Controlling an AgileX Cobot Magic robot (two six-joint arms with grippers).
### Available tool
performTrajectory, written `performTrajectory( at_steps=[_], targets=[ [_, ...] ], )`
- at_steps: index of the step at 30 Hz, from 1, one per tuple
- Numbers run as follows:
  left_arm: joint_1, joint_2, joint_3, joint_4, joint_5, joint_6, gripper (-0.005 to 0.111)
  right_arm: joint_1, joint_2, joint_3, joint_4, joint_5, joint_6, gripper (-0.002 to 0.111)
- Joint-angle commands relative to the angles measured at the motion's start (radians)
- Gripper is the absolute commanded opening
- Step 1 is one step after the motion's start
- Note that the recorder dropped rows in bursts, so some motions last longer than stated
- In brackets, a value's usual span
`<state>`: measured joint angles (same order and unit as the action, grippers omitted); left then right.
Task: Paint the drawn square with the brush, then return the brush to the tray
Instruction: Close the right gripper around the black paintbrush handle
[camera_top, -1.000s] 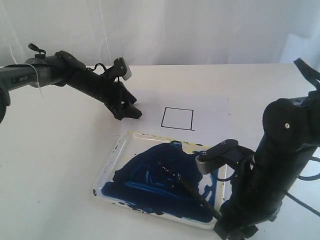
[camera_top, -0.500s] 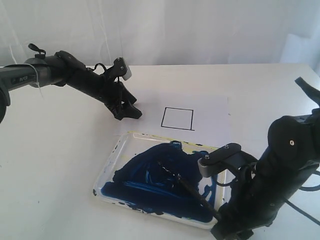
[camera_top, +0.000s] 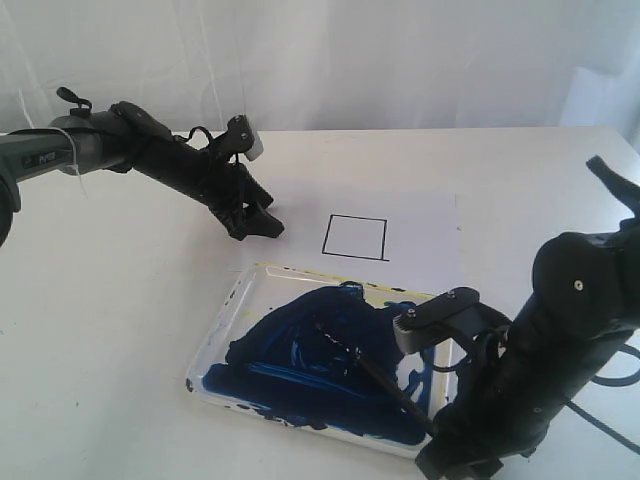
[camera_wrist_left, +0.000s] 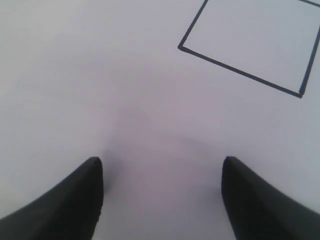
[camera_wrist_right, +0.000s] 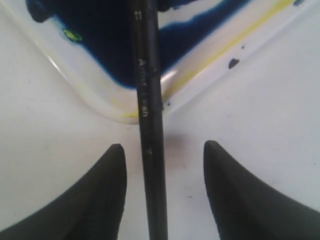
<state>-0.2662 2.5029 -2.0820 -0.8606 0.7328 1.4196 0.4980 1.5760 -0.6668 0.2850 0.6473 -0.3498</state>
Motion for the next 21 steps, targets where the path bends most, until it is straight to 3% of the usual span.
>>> performTrajectory(
  at_steps=[1, 10, 21],
  targets=[
    [-0.003, 0.003, -0.001, 0.001, 0.017, -0.006, 0.07, 0.002, 0.027, 0.007, 0.019, -0.001, -0.017, 0.044],
    [-0.003, 0.003, -0.001, 0.001, 0.017, -0.006, 0.07, 0.034, 0.041, 0.007, 0.033, -0.009, -0.038, 0.043],
    [-0.003, 0.003, -0.001, 0.001, 0.017, -0.006, 0.07, 0.041, 0.041, 0.007, 0.022, 0.009, -0.038, 0.023]
  ],
)
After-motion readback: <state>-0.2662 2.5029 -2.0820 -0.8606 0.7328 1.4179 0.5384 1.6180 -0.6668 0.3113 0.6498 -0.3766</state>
